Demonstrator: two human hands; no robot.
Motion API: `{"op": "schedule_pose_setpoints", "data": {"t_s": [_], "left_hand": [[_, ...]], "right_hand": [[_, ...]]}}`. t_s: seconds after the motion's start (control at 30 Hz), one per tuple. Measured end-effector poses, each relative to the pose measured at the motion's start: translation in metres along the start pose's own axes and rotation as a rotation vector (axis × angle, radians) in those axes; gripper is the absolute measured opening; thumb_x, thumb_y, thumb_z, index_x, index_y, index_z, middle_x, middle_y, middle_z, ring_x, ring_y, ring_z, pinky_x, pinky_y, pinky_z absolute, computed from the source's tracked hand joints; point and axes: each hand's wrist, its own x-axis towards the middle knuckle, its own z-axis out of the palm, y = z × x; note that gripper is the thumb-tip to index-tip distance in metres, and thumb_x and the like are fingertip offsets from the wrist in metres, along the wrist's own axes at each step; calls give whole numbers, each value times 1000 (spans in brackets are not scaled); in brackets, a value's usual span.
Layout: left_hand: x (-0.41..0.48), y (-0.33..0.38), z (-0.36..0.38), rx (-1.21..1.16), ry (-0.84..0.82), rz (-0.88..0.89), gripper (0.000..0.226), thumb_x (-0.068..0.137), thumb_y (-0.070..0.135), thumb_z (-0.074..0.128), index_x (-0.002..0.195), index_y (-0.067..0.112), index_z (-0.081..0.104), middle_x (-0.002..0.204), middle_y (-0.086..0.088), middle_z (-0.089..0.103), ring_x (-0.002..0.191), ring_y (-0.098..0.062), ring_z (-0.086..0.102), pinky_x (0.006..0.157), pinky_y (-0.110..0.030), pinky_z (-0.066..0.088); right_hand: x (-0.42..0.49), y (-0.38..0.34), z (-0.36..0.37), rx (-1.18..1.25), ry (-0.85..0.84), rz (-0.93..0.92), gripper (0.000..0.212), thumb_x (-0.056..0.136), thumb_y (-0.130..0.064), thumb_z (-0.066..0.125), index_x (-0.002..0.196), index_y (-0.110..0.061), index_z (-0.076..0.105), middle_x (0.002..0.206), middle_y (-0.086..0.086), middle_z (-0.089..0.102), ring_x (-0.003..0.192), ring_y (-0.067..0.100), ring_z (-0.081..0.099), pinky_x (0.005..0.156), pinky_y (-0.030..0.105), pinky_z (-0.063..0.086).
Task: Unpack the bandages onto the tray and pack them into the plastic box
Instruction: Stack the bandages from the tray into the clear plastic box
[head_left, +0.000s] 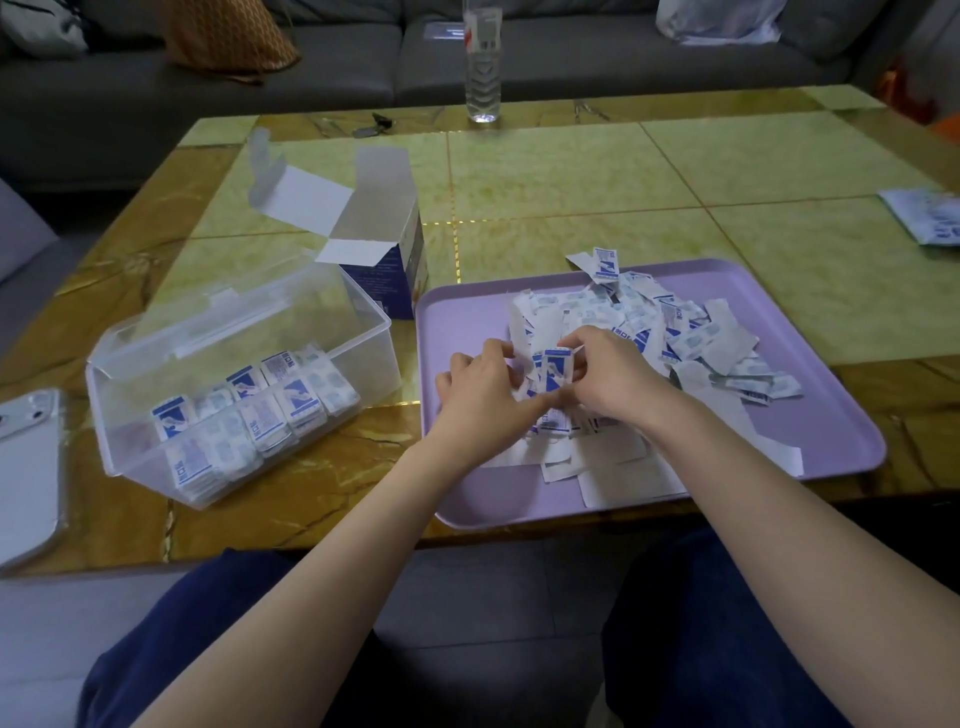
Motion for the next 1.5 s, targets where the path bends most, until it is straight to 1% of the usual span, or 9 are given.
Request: {"op": "schedule_pose_setpoints", "data": {"t_s": [0.23, 0.4, 0.53, 0.7, 0.9, 1.07, 1.23, 1.33, 1.5], "left_hand": [[1, 4, 2, -226, -13, -35, 55, 71, 23, 72, 114, 23, 37, 90, 6, 55, 101, -24, 52, 88, -46, 48], [-1, 3, -6, -367, 109, 29, 50, 78, -6, 62, 117, 15, 39, 82, 0, 57, 80, -19, 62, 71, -40, 55], [-2, 2, -17, -353, 204, 113, 50, 78, -11, 58, 119, 14, 44, 78, 3, 56, 66, -3, 59, 52, -16, 48], [-2, -9, -25, -228, 222, 170, 48, 80, -12, 52, 118, 15, 46, 76, 7, 54, 74, -7, 57, 67, -14, 45], [-5, -15, -19, -9, 81, 212, 34, 86, -1, 50, 116, 15, 43, 99, -6, 60, 89, -20, 56, 79, -35, 50], [-6, -16, -21, 284, 135, 203, 12, 95, 16, 43, 107, 18, 45, 101, -2, 53, 94, -22, 47, 86, -36, 38], [-11, -19, -29, 148, 232, 223, 55, 86, 13, 58, 135, 11, 32, 129, -8, 42, 119, -24, 41, 98, -33, 33], [-15, -19, -33, 71, 100, 187, 66, 84, 12, 61, 140, 9, 25, 133, -8, 42, 120, -20, 43, 102, -31, 37], [-15, -22, -34, 286, -114, 239, 36, 84, 25, 64, 119, 23, 54, 117, 1, 52, 109, -19, 44, 95, -38, 39]], "right_hand": [[-1, -4, 5, 222, -25, -8, 58, 73, -20, 79, 119, -12, 46, 100, 2, 59, 87, 13, 55, 59, 15, 36], [-1, -8, 9, 347, -29, -25, 70, 71, -26, 80, 125, -11, 40, 109, 4, 60, 97, 15, 56, 73, 21, 42], [-1, -11, 12, 348, 58, -116, 75, 74, -24, 78, 133, -12, 33, 123, 4, 49, 107, 16, 53, 86, 24, 41], [-3, -11, 12, 137, 234, -345, 66, 79, -17, 73, 135, -14, 37, 134, 6, 40, 125, 17, 40, 99, 23, 34], [-8, -10, 21, -9, 79, -413, 36, 89, -6, 54, 124, -15, 48, 112, 3, 62, 106, 17, 56, 91, 31, 45], [-7, -11, 19, -15, 187, -408, 23, 90, -2, 48, 109, -11, 58, 104, 6, 64, 96, 22, 59, 82, 36, 47], [-5, -9, 10, 57, 350, -348, 20, 92, 0, 46, 106, -8, 58, 102, 6, 61, 89, 21, 55, 74, 30, 43], [-4, -6, 6, 85, 377, -274, 19, 93, -2, 44, 109, -7, 54, 109, 8, 58, 89, 19, 50, 75, 30, 41], [-5, -6, 3, 120, 384, -233, 23, 96, -3, 40, 117, -4, 47, 117, 13, 52, 97, 26, 52, 77, 32, 41]]}}
